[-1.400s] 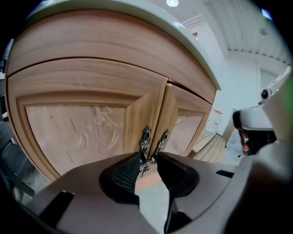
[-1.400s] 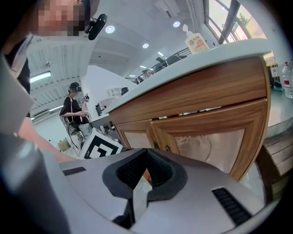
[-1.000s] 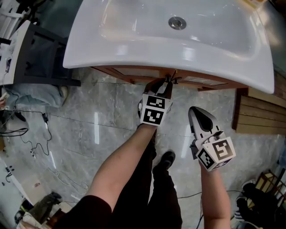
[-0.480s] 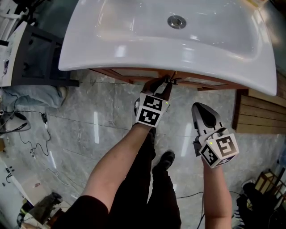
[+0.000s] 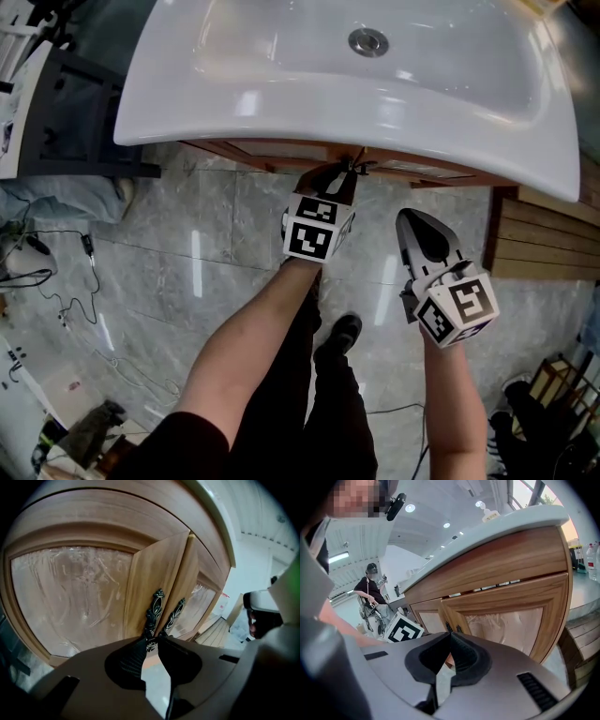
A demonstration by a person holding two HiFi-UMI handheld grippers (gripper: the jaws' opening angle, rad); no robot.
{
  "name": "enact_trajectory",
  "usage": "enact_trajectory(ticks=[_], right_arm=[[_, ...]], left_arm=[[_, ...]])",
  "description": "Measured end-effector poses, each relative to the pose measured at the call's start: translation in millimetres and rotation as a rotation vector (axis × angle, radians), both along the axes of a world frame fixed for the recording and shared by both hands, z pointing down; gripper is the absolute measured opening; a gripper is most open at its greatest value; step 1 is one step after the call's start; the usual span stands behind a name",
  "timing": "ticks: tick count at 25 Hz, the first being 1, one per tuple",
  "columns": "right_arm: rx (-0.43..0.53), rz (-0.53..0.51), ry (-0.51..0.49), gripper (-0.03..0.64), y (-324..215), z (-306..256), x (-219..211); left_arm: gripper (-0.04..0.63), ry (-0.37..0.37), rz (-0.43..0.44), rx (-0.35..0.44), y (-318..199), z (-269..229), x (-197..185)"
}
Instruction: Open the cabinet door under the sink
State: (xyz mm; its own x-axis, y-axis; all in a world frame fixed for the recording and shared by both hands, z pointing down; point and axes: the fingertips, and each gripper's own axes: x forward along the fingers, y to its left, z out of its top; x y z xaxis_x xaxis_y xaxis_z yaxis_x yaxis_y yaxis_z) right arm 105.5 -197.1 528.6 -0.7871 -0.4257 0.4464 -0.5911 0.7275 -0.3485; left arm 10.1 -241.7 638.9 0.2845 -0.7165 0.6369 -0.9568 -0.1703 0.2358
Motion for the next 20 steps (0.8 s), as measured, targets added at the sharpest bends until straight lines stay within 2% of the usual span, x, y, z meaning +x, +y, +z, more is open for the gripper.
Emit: enact_trajectory(ticks=[4, 12, 15, 20], right_arm=[[0.015, -0.007, 0.005, 0.015, -4, -1, 1], [0.085, -0.083, 0.014, 0.017, -12, -2, -17], [0.104, -0.137, 0.011, 0.077, -10, -2, -31], [0.133, -0.216, -0.023, 0.125, -12, -6, -60]], left_arm=[[0.086, -0.004, 0.089, 0.021, 3, -2, 3], [0.084, 0.002, 0.147, 0.033, 21, -7, 7], [0.084, 0.002, 0.172, 0.039, 29, -6, 8], [0.084, 0.007, 0.192, 0.041, 35, -6, 8]])
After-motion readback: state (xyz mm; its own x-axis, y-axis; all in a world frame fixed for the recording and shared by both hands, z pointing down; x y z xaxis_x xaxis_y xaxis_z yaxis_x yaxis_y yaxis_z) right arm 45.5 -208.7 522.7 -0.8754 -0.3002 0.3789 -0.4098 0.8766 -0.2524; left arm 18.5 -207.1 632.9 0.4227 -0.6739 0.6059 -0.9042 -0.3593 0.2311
